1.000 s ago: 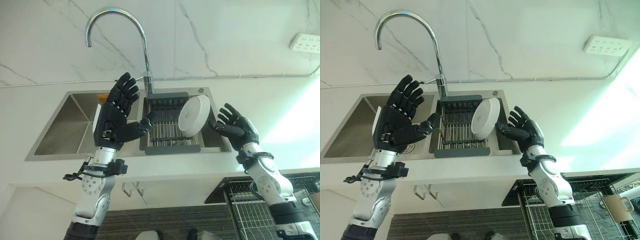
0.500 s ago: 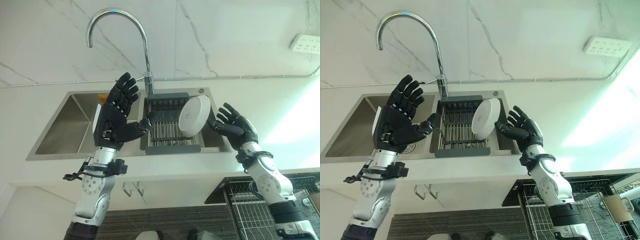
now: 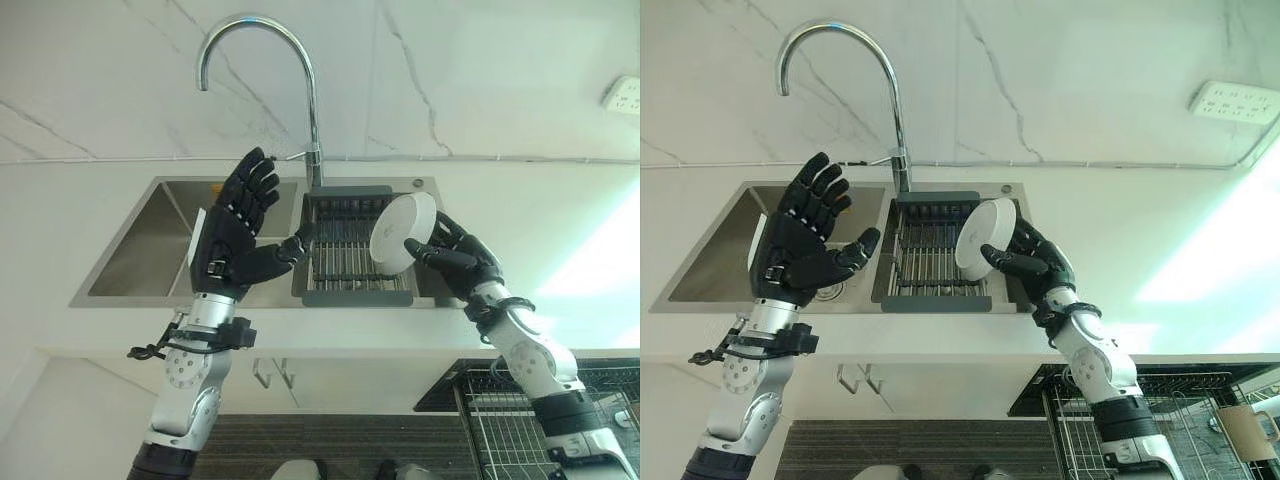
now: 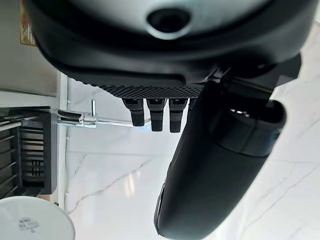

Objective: Place the dishes in the dishwasher.

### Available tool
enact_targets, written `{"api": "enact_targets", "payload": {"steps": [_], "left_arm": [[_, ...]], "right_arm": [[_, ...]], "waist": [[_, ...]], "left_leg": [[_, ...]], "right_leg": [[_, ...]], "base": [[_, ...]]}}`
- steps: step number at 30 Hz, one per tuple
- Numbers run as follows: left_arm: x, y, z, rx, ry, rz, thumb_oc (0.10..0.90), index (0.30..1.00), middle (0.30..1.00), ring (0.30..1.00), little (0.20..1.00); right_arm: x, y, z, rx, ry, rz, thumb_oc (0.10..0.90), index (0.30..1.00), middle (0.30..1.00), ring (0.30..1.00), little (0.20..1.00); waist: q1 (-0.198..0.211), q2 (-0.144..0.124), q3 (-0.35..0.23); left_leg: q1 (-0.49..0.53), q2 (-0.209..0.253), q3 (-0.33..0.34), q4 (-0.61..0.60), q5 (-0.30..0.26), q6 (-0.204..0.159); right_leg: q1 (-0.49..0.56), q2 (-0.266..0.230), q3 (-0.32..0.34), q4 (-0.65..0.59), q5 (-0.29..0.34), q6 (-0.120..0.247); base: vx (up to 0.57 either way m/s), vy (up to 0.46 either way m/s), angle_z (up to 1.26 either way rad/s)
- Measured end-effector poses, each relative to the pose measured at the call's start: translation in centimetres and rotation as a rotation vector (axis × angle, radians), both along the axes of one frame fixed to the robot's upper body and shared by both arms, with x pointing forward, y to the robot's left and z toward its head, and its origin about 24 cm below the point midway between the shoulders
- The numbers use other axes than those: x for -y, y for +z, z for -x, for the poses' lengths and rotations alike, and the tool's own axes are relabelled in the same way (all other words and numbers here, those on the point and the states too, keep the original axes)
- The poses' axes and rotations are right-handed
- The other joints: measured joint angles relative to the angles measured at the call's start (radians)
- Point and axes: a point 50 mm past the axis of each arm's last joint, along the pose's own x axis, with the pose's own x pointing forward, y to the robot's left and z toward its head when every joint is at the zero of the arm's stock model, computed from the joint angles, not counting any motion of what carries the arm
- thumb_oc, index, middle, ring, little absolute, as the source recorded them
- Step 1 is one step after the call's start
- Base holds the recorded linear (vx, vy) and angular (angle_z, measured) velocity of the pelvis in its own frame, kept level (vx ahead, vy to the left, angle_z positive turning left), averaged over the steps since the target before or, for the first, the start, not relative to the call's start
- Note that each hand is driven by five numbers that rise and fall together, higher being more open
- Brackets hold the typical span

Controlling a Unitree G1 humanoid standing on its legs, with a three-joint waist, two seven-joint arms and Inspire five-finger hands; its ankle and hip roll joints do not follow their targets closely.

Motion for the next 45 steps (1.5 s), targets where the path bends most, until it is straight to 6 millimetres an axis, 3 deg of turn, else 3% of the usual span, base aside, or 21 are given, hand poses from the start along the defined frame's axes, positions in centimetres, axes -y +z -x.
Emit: {"api": "enact_targets", "payload": {"steps": [12,21,22,23,24,28,33,42,45], "left_arm": [[0.4,-0.1,-0.2,-0.017,-0.013,0.001,0.800,0.900,0.900,0.900,0.900],[0.4,-1.3,-0.6,-0.080,-0.016,0.026,0.800,0.900,0.900,0.900,0.900],[0.5,-1.3,-0.7,-0.082,-0.020,0.024,0.800,0.900,0.900,0.900,0.900],[0.6,-1.3,-0.8,-0.083,-0.023,0.022,0.800,0.900,0.900,0.900,0.900],[0.7,-1.2,-0.9,-0.080,-0.027,0.021,0.800,0.900,0.900,0.900,0.900],[0.7,-1.1,-1.0,-0.083,-0.037,0.042,0.800,0.900,0.900,0.900,0.900],[0.7,-1.3,-1.1,-0.107,-0.052,0.021,0.800,0.900,0.900,0.900,0.900],[1.0,-1.4,-1.0,-0.112,-0.062,0.020,0.800,0.900,0.900,0.900,0.900],[1.0,-1.5,-1.0,-0.113,-0.062,0.021,0.800,0.900,0.900,0.900,0.900]], "right_arm": [[0.0,-0.8,-1.3,-0.093,-0.039,-0.024,0.800,0.900,0.900,0.900,0.900],[0.4,-0.3,-2.8,-0.119,-0.101,-0.036,0.800,0.900,0.900,0.900,0.900],[0.4,-0.4,-3.0,-0.131,-0.109,-0.046,0.573,0.559,0.559,0.559,0.559],[0.4,-0.4,-3.2,-0.142,-0.120,-0.061,0.424,0.335,0.335,0.335,0.335],[0.4,-0.3,-3.7,-0.150,-0.139,-0.068,0.400,0.300,0.300,0.300,0.300],[1.0,0.7,-4.8,-0.131,-0.257,-0.106,0.400,0.300,0.300,0.300,0.300],[0.8,1.7,-5.2,-0.089,-0.300,-0.115,0.400,0.300,0.300,0.300,0.300],[0.6,2.0,-4.8,-0.046,-0.346,-0.072,0.400,0.300,0.300,0.300,0.300],[-0.2,2.8,-4.0,0.021,-0.319,-0.065,0.400,0.300,0.300,0.300,0.300]], "waist": [[0.025,0.000,0.000],[0.044,0.000,0.000],[0.049,0.000,0.000],[0.052,0.000,0.000],[0.054,0.000,0.000],[0.080,0.001,0.001],[0.080,0.001,0.001],[0.073,0.020,0.005],[0.051,0.022,0.006]], "left_leg": [[0.004,-0.003,-0.018,0.000,0.000,0.001],[0.007,-0.006,-0.027,-0.002,0.002,0.001],[0.011,-0.006,-0.027,-0.003,0.002,0.001],[0.012,-0.007,-0.030,-0.003,0.002,0.001],[0.011,-0.008,-0.038,-0.003,0.002,0.000],[0.007,-0.016,-0.049,-0.004,0.005,0.003],[0.008,-0.020,-0.051,-0.004,0.005,0.004],[0.015,-0.020,-0.047,-0.004,0.005,0.005],[0.016,-0.020,-0.042,-0.004,0.005,0.008]], "right_leg": [[0.015,-0.003,-0.013,-0.007,-0.001,0.001],[0.026,-0.007,-0.030,-0.010,-0.003,0.003],[0.030,-0.007,-0.031,-0.011,-0.004,0.003],[0.033,-0.008,-0.034,-0.011,-0.005,0.004],[0.034,-0.009,-0.039,-0.011,-0.006,0.005],[0.035,-0.017,-0.049,-0.009,-0.009,0.007],[0.038,-0.020,-0.052,-0.012,-0.009,0.008],[0.032,-0.021,-0.048,-0.013,-0.009,0.009],[0.028,-0.020,-0.040,-0.014,-0.008,0.010]], "base": [[0.01,0.010,0.03],[0.03,0.016,0.05],[0.02,0.017,0.05],[0.02,0.021,0.08],[0.02,0.014,0.15],[0.02,0.019,0.11],[0.00,0.006,0.02],[-0.03,0.035,-0.02],[-0.04,0.075,-0.07]]}}
